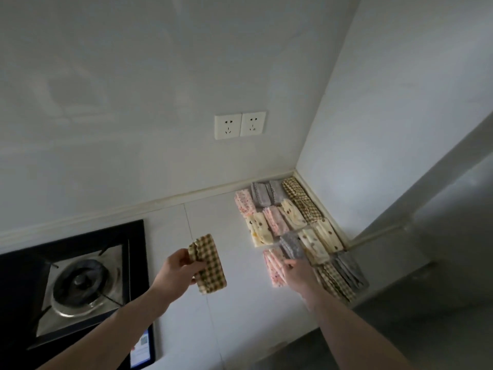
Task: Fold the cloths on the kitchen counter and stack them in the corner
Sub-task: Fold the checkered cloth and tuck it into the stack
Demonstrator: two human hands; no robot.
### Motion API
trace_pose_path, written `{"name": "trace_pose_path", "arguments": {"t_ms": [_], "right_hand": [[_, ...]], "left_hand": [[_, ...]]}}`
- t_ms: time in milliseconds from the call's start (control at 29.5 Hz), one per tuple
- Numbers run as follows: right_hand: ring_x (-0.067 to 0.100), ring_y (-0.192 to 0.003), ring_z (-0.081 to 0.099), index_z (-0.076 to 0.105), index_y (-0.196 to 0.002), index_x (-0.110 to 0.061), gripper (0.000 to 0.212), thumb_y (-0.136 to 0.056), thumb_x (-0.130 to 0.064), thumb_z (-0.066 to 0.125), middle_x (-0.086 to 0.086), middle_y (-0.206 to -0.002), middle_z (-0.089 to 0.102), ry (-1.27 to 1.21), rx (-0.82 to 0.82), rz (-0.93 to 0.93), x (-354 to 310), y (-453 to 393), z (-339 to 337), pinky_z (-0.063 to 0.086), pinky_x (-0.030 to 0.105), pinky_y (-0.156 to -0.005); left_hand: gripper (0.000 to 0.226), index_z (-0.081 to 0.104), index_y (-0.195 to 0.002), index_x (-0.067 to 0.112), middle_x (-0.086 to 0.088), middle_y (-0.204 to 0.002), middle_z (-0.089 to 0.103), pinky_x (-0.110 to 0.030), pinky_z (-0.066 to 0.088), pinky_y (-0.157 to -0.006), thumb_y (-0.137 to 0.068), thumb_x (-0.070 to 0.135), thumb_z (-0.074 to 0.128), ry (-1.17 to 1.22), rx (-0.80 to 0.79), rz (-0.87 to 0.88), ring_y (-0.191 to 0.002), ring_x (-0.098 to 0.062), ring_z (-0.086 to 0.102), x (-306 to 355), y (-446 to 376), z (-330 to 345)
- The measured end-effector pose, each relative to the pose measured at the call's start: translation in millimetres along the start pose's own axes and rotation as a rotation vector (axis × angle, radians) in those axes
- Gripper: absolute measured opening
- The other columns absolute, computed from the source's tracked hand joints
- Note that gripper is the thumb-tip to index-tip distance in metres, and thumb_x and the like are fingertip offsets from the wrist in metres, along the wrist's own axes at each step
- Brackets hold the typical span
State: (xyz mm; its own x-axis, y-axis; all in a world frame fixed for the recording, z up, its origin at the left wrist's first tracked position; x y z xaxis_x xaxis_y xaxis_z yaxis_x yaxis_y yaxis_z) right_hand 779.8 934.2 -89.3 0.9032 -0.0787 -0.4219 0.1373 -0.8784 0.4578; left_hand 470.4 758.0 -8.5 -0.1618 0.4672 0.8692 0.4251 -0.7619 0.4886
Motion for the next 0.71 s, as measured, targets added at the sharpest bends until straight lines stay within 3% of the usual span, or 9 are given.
{"name": "trace_pose_path", "arguments": {"t_ms": [136,271,339,441,543,611,713], "right_hand": [[0.021,-0.105,0.070,0.075,-0.114,-0.020,0.032,-0.092,-0.038,0.058,0.001,-0.114,0.075,0.021,0.046,0.095,28,-32,15,0.057,0.028,-0.085],[0.023,-0.098,0.071,0.072,-0.106,-0.022,0.032,-0.089,-0.049,0.069,0.002,-0.102,0.076,-0.058,0.137,0.107,18,-26,6,0.049,0.026,-0.074],[0.021,-0.097,0.071,0.071,-0.105,-0.022,0.035,-0.082,-0.047,0.074,0.000,-0.101,0.075,-0.067,0.088,0.124,23,-31,16,0.051,0.026,-0.076],[0.014,-0.077,0.073,0.073,-0.083,-0.017,0.027,-0.070,-0.040,0.075,-0.003,-0.079,0.076,-0.045,-0.070,0.125,27,-40,30,0.055,0.024,-0.067],[0.010,-0.063,0.066,0.068,-0.070,-0.014,0.020,-0.075,-0.032,0.075,-0.002,-0.068,0.073,-0.070,-0.159,0.069,8,-49,21,0.043,0.018,-0.051],[0.008,-0.057,0.058,0.064,-0.072,-0.014,0.020,-0.081,-0.029,0.074,-0.004,-0.064,0.065,-0.170,-0.152,0.035,-9,-58,5,0.035,0.016,-0.047],[0.010,-0.056,0.060,0.071,-0.089,-0.007,0.013,-0.085,-0.018,0.076,0.001,-0.067,0.068,-0.482,-0.122,0.037,-33,-72,-24,0.042,0.016,-0.048]], "left_hand": [[0.018,0.067,-0.107,0.008,-0.015,-0.108,0.074,-0.044,0.060,-0.090,-0.090,0.003,0.072,-0.075,-0.041,-0.024,-0.101,-0.030,0.073,-2,-31,9],[0.018,0.069,-0.105,0.010,-0.014,-0.106,0.075,-0.043,0.061,-0.089,-0.088,0.004,0.073,-0.134,-0.060,-0.056,-0.101,-0.030,0.073,-2,-53,22],[0.019,0.069,-0.106,0.008,-0.015,-0.107,0.075,-0.044,0.061,-0.089,-0.087,0.005,0.074,-0.122,-0.048,-0.067,-0.102,-0.032,0.072,1,-68,26],[0.020,0.070,-0.107,0.010,-0.014,-0.108,0.076,-0.049,0.059,-0.094,-0.088,0.007,0.074,-0.082,-0.042,-0.072,-0.103,-0.032,0.072,10,-93,37],[0.020,0.069,-0.108,0.013,-0.010,-0.108,0.076,-0.051,0.058,-0.097,-0.088,0.010,0.073,-0.068,-0.033,-0.061,-0.105,-0.029,0.072,26,-124,49],[0.019,0.069,-0.106,0.013,-0.009,-0.108,0.075,-0.048,0.059,-0.096,-0.088,0.010,0.074,-0.065,-0.022,-0.061,-0.104,-0.028,0.071,35,-143,56],[0.020,0.068,-0.105,0.013,-0.009,-0.107,0.074,-0.041,0.061,-0.090,-0.087,0.006,0.074,-0.077,-0.004,-0.058,-0.103,-0.027,0.071,48,-172,66]]}}
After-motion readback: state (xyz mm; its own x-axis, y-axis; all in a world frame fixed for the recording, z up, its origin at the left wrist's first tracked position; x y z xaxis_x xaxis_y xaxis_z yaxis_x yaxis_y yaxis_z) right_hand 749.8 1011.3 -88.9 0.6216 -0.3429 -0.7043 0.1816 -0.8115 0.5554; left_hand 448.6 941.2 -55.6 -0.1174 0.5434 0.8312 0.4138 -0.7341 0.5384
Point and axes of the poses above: each hand's wrist, its own y-axis away from the middle knuckle, its own z-axis out of the palm, x = y × z, the point moved 9 cm from there along -y, towards the middle knuckle
